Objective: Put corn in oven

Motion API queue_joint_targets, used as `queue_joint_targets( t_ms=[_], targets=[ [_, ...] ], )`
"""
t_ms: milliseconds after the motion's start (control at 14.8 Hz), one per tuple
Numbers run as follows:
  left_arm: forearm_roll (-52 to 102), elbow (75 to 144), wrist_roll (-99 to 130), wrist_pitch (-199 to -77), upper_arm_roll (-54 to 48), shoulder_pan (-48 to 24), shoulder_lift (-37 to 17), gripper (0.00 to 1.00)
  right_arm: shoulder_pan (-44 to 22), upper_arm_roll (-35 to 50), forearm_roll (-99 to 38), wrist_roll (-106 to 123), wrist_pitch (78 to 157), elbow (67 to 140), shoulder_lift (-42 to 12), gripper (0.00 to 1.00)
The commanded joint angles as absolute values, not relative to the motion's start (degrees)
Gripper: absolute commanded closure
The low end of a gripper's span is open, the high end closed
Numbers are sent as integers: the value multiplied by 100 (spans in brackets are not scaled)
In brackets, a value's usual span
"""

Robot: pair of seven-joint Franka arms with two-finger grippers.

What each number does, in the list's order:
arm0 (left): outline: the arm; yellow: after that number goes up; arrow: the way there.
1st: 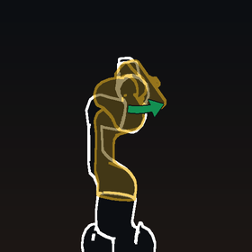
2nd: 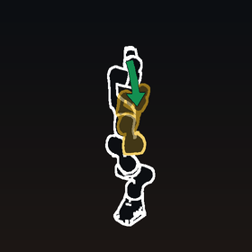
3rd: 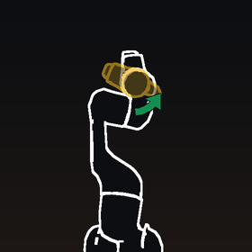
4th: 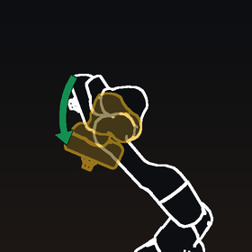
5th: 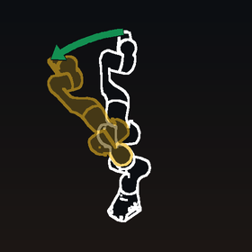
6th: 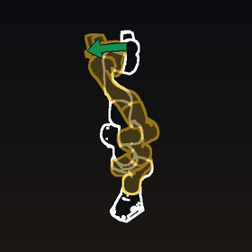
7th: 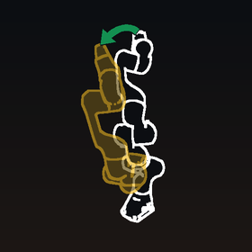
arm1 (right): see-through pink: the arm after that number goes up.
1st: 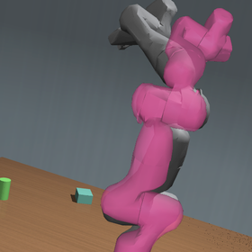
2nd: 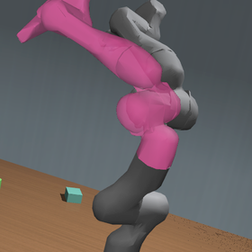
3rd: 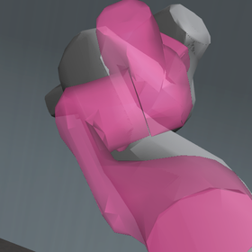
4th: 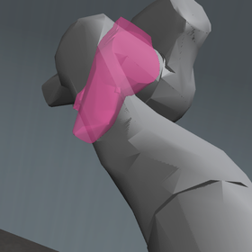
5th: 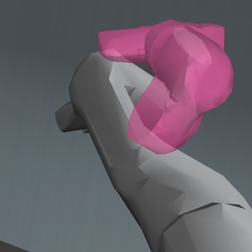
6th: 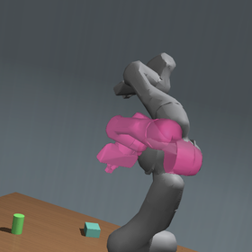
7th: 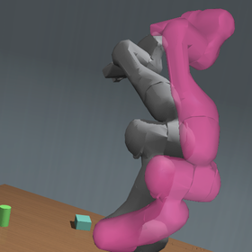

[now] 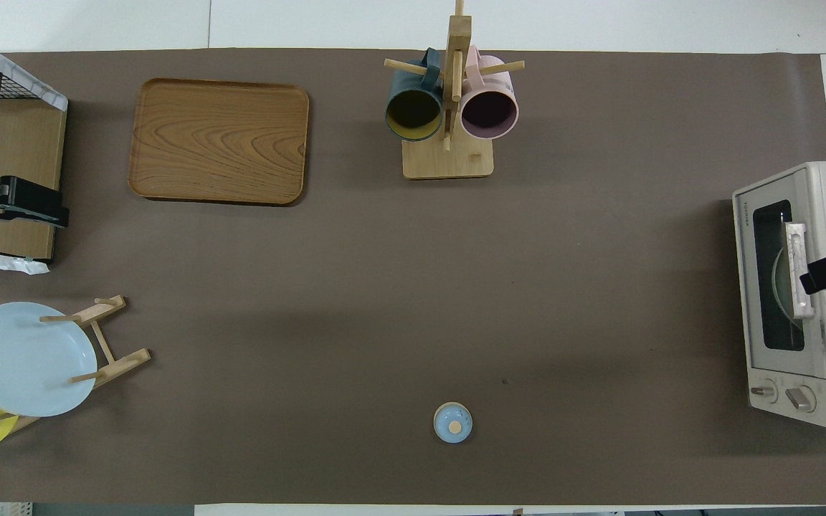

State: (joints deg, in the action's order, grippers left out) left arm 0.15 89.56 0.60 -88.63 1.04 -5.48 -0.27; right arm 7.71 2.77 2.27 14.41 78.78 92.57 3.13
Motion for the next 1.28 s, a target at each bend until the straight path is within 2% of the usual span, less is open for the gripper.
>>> queue_joint_targets(
  t_ms=[0, 67, 607, 810, 1214],
  targets=[
    [9, 9053, -9, -8877, 88, -501, 79, 0, -268, -556, 132, 1284, 7761, 8922, 185, 0],
    [9, 9053, -9, -8877, 88, -501, 79, 0, -412, -763, 106, 1257, 7769, 8860, 158, 0],
    [9, 9053, -9, -8877, 88, -501, 79, 0, -475, -756, 114, 1055, 7892, 9193, 422, 0],
    [9, 9053, -9, -8877, 88, -501, 79, 0, -457, -756, 114, 941, 8138, 9536, 676, 0],
    [9, 9053, -9, -8877, 88, -501, 79, 0, -378, -756, 105, 791, 8174, 9519, 642, 0]
  ],
)
